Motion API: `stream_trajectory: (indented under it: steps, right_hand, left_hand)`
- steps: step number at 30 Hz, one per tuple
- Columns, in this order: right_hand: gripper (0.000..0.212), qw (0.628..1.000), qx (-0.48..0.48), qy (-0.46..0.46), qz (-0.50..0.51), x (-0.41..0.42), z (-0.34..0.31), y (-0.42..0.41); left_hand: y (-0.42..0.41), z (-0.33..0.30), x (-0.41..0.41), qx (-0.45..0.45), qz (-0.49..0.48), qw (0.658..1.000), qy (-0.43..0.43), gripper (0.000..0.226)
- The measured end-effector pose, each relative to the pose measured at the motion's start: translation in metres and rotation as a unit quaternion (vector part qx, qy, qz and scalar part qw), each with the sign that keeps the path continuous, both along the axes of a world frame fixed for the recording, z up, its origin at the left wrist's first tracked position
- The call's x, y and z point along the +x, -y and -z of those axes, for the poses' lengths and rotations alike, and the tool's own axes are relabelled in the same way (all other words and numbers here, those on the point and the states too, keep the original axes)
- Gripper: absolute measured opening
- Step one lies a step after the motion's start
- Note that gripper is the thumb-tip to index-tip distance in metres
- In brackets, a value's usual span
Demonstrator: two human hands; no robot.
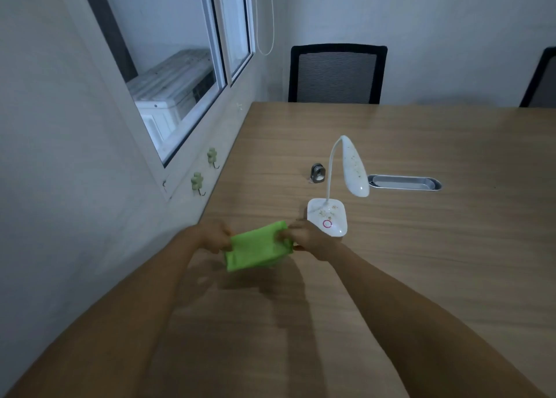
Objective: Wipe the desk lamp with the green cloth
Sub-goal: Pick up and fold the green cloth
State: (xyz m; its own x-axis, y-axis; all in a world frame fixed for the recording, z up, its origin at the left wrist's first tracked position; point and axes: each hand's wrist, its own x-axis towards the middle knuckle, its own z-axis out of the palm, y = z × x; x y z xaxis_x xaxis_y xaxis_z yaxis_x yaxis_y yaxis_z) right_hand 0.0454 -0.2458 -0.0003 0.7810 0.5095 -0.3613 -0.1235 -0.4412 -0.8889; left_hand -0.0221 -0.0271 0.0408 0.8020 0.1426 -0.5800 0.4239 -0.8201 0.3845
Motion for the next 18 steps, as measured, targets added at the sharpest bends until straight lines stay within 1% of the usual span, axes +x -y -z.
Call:
stream_trajectory:
  steps: [1,2,3,5,6,8,11,14,16,18]
  right_hand:
    - [0.015,0.998,0.035,-0.055,0.027,0.001,-0.002,0.004]
    - [0.017,0.99,0.071,-0.105,0.056,0.002,-0.003,0.008]
    - [0.017,0.98,0.108,-0.146,0.083,0.0,-0.005,0.013]
    - [0.023,0.954,0.172,-0.21,0.125,-0.002,-0.006,0.023]
    - [0.029,0.943,0.195,-0.231,0.137,-0.004,-0.005,0.028]
    - [0.041,0.926,0.234,-0.256,0.148,-0.009,0.0,0.036]
    - [0.051,0.907,0.275,-0.28,0.152,-0.02,0.007,0.044]
    - [0.059,0.903,0.294,-0.295,0.109,-0.03,0.008,0.045]
    - [0.064,0.908,0.282,-0.294,0.093,-0.036,0.008,0.046]
    - [0.054,0.926,0.248,-0.269,0.094,-0.038,0.011,0.046]
  left_hand:
    - [0.006,-0.001,-0.004,-0.05,-0.036,0.998,-0.006,0.013]
    - [0.012,-0.001,-0.008,-0.099,-0.068,0.993,-0.01,0.011]
    - [0.018,0.0,-0.011,-0.147,-0.094,0.985,-0.012,0.013]
    - [0.028,0.003,-0.017,-0.234,-0.136,0.963,-0.016,0.027]
    - [0.034,0.004,-0.019,-0.265,-0.151,0.952,-0.017,0.032]
    - [0.042,0.007,-0.022,-0.31,-0.17,0.935,-0.018,0.036]
    - [0.055,0.013,-0.027,-0.351,-0.197,0.915,-0.022,0.038]
    - [0.062,0.022,-0.031,-0.38,-0.224,0.897,-0.022,0.039]
    - [0.065,0.028,-0.033,-0.376,-0.229,0.898,-0.018,0.04]
    - [0.068,0.032,-0.035,-0.367,-0.228,0.902,-0.014,0.041]
